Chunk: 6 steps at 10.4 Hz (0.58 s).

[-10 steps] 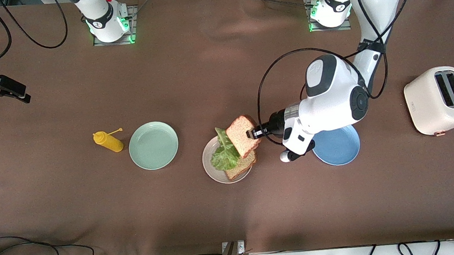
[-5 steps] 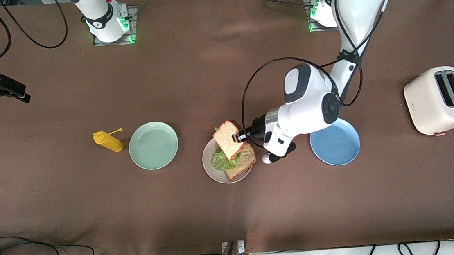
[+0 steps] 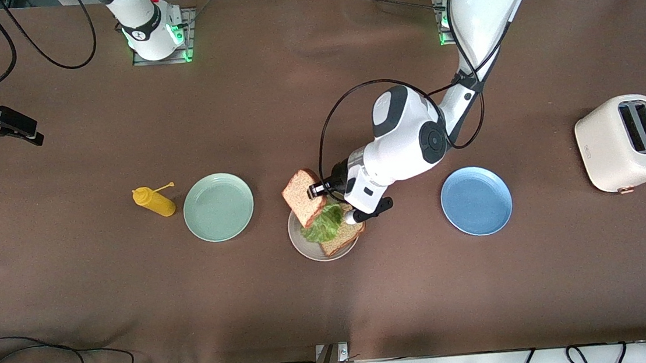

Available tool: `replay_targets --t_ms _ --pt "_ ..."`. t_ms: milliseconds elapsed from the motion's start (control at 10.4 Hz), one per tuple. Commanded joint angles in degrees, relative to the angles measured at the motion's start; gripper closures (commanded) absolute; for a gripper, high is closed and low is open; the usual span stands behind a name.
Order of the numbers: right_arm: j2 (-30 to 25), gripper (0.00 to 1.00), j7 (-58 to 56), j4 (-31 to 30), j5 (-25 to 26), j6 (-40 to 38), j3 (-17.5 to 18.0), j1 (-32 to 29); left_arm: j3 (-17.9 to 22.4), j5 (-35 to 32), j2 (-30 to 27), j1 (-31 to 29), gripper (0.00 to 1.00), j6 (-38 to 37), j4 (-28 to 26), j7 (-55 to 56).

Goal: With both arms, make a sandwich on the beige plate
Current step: 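Lower the bread onto the lettuce and open the left gripper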

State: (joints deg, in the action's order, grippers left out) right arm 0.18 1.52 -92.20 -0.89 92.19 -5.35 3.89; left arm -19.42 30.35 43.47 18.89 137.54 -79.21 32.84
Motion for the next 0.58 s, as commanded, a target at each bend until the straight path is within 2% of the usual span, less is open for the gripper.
replay_targets --t_ms 0,96,481 --pt "-0.1 0.0 -0.5 0.9 -0.7 -1.1 -0.1 -0.1 1.3 1.0 2.7 0.4 1.0 2.2 1.6 -4.0" --pt "-0.1 0.0 -0.5 0.9 -0.7 -1.1 -0.1 -0.1 1.3 1.0 3.4 0.6 1.0 4.6 1.5 -4.0" --pt "-0.1 0.0 -0.5 0.9 -0.7 -1.1 -0.1 -0.1 1.3 1.1 5.1 1.6 1.0 5.0 1.8 -4.0"
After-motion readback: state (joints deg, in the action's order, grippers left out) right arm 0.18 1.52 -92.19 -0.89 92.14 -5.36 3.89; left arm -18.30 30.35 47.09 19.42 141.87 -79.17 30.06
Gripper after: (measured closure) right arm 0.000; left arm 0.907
